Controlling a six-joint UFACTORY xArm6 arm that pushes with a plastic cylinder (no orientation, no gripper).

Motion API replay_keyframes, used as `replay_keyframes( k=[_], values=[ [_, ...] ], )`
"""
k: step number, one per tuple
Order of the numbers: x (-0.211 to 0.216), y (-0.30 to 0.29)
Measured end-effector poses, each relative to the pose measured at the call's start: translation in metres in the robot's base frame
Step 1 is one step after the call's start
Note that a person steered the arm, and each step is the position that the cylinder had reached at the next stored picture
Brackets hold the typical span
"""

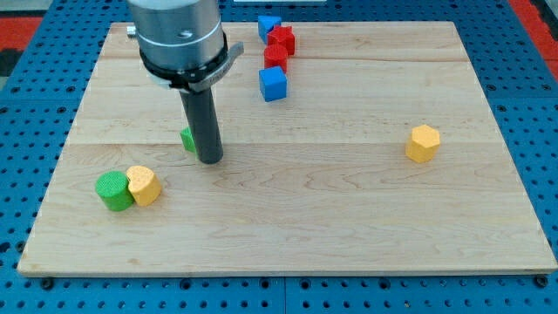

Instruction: Push the green star to the top of the yellow hexagon

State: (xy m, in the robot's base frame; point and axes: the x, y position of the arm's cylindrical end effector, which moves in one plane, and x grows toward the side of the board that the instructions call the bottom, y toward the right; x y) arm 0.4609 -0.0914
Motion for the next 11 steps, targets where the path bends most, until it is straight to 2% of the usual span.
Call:
replay_keyframes(
  k=[1, 3, 5, 7, 10, 11],
  values=[
    [0.008, -0.003],
    [0.015, -0.059],
    [-0.022, -0.102],
    [-0.024, -0.064],
    [-0.063, 0.063],
    [-0.057, 0.061]
  ],
)
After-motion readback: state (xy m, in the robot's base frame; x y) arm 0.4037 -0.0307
